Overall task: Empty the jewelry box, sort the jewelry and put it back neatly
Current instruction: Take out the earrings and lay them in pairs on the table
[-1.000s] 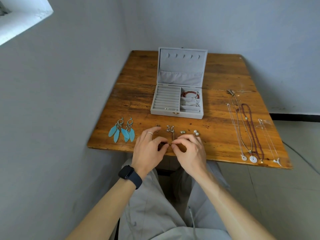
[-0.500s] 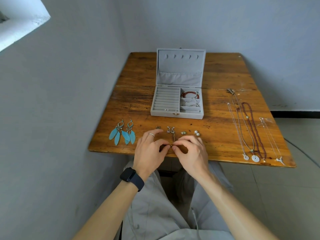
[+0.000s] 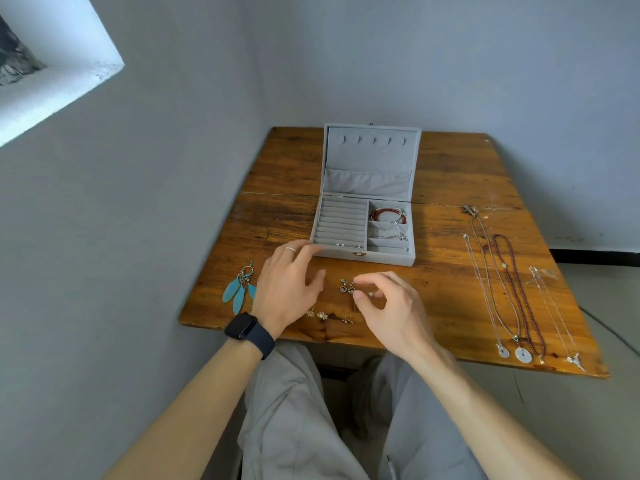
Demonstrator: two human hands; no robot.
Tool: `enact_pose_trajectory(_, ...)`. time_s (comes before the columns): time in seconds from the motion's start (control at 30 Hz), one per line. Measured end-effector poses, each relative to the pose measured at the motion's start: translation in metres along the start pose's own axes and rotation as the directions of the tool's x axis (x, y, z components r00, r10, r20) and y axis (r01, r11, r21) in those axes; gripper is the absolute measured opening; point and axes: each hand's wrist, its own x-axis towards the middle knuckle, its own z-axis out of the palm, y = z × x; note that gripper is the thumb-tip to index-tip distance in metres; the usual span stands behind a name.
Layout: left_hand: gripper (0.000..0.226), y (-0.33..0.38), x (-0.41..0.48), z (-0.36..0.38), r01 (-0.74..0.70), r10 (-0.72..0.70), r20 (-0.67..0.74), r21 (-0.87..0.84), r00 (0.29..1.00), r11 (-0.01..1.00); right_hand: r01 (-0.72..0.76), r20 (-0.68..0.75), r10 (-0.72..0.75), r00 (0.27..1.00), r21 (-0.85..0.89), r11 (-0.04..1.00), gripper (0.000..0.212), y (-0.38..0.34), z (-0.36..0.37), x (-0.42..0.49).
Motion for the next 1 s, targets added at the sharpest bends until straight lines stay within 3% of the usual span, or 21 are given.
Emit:
enact_pose_trajectory(0.23, 0.051, -0.009, 0.063, 0.008, -0.057, 0.023, 0.248, 0.132, 0.969, 0.990, 0.076, 0.053, -0.060, 0.997, -0.377, 0.923, 0.036, -0.003, 0.005, 0.075)
enact_pose_trajectory(0.4, 0.057, -0.017, 0.075, 0.023, -0.079, -0.048, 0.481, 0.239, 0.876, 0.968, 0.154, 0.176, -0.074, 0.982, -0.503, 0.851, 0.040, 0.003, 0.017, 0.099)
enact_pose_trajectory(0.77, 0.055, -0.020, 0.062, 0.040, 0.048, -0.098, 0.426, 0.127, 0.900, 0.991, 0.309, 0.163, -0.264, 0.951, -0.568, 0.763, 0.025, 0.005, 0.023, 0.096)
enact_pose_trajectory(1.0, 0.055, -0.018, 0.063, 0.041, 0.052, -0.108, 0.425, 0.141, 0.899, 0.989, 0.230, 0.149, -0.179, 0.973, -0.489, 0.842, 0.030, -0.002, 0.023, 0.106)
